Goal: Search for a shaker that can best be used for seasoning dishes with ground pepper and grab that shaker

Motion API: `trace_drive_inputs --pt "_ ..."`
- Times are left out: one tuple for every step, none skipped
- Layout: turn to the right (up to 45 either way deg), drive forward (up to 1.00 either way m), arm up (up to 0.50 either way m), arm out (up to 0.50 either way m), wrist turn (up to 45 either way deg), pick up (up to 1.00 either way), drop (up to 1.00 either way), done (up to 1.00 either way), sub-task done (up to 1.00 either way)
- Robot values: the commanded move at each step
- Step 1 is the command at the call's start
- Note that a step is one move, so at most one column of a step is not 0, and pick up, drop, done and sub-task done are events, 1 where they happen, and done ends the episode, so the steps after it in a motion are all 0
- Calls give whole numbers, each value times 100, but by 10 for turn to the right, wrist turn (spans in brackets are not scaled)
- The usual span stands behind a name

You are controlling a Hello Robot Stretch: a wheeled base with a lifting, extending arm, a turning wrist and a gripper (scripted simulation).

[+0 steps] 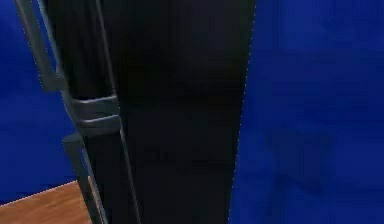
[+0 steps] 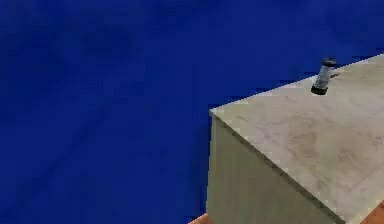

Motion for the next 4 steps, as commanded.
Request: trace_drive_inputs --pt "-450 0 0 0 0 0 0 0 0" --pt "-450 0 0 0 0 0 0 0 0" --pt "-210 0 0 0 0 0 0 0 0" --pt "0 10 0 0 0 0 0 0 0"
